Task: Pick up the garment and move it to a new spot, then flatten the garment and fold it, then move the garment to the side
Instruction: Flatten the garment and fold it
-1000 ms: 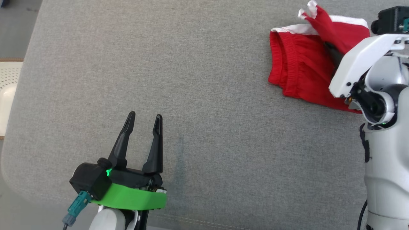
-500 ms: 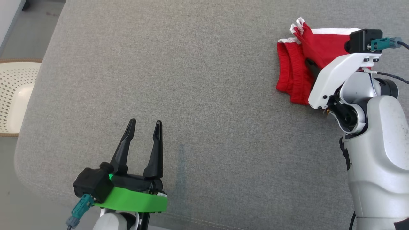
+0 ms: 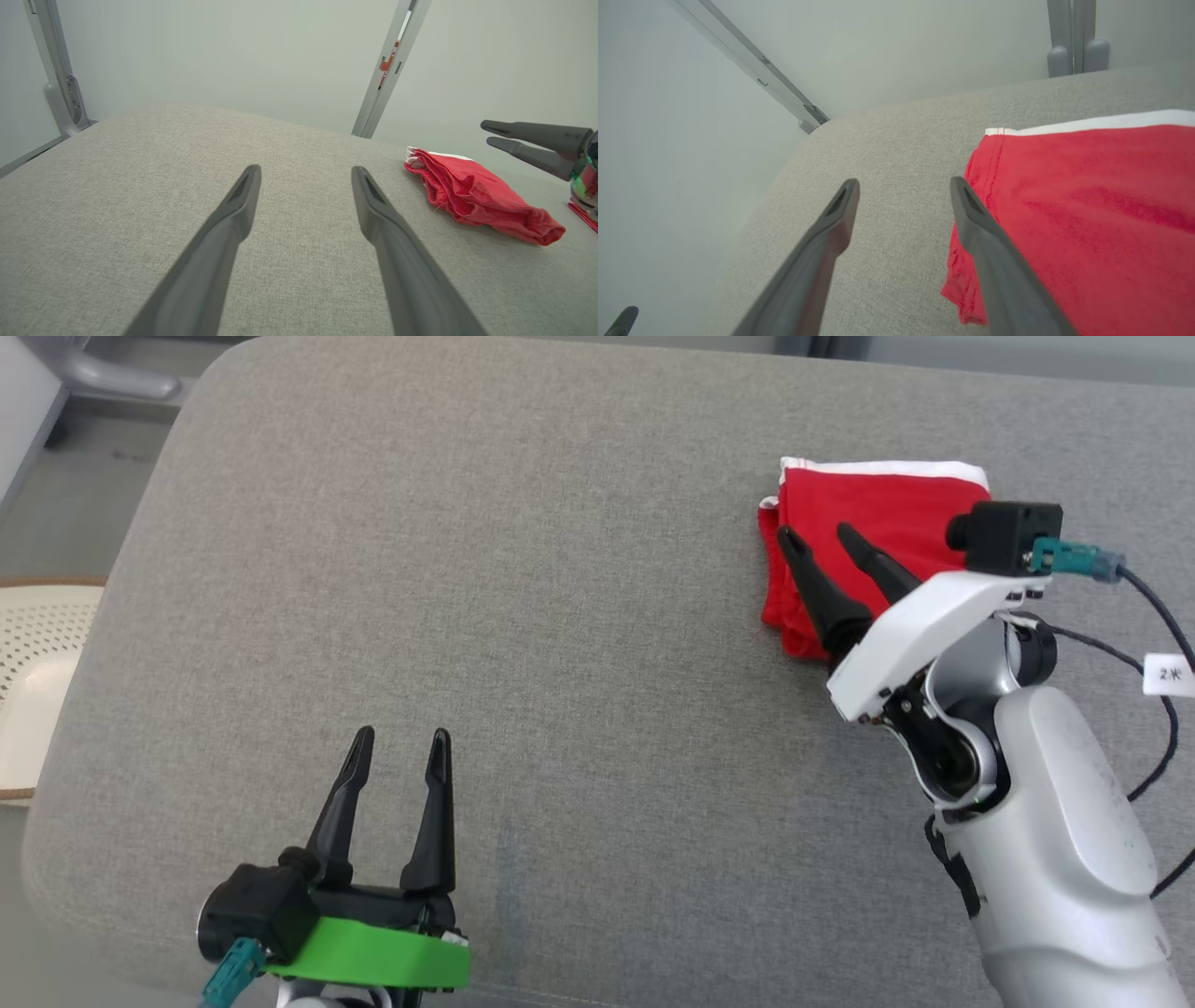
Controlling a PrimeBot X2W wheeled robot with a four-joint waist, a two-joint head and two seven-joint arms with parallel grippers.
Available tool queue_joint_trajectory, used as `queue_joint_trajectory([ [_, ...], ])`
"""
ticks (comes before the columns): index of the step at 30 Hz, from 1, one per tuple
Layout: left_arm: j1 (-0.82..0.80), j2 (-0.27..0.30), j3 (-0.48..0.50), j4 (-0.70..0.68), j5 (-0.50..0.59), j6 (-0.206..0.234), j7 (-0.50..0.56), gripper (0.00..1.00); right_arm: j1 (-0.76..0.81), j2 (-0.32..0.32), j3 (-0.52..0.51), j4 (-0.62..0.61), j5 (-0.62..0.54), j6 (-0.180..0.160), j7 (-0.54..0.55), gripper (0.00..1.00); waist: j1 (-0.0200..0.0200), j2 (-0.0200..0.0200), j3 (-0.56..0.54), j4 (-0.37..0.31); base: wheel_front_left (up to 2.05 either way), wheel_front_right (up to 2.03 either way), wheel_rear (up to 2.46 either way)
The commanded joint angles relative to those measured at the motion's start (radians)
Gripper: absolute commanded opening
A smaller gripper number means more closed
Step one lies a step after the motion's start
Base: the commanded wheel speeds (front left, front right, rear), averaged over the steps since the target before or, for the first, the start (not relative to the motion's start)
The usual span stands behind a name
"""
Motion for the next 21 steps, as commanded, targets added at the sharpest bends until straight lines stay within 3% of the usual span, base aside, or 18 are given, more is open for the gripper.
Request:
queue_joint_trajectory([
  [1, 0.025, 0.001, 0.012, -0.005, 0.019, 0.002, -0.003, 1.00, 0.039, -0.030, 0.015, -0.033, -0.052, 0.000, -0.052, 1.00, 0.0000, 0.0000, -0.053, -0.050, 0.00, 0.00, 0.00],
  [7, 0.076, 0.002, 0.062, -0.010, 0.063, -0.010, -0.003, 1.00, 0.202, -0.093, -0.001, -0.110, -0.185, 0.000, -0.296, 1.00, 0.0000, 0.0000, -0.116, -0.110, 0.00, 0.00, 0.00],
  [14, 0.119, 0.001, 0.120, 0.009, 0.106, -0.031, -0.003, 1.00, 0.395, -0.167, -0.083, -0.062, -0.246, -0.001, -0.548, 1.00, 0.0000, 0.0000, -0.180, -0.144, 0.00, 0.00, 0.00],
  [21, 0.169, 0.001, 0.159, 0.022, 0.110, -0.039, -0.003, 1.00, 0.546, -0.143, -0.205, -0.051, -0.266, -0.001, -0.596, 1.00, 0.0000, 0.0000, -0.239, -0.153, 0.00, 0.00, 0.00],
])
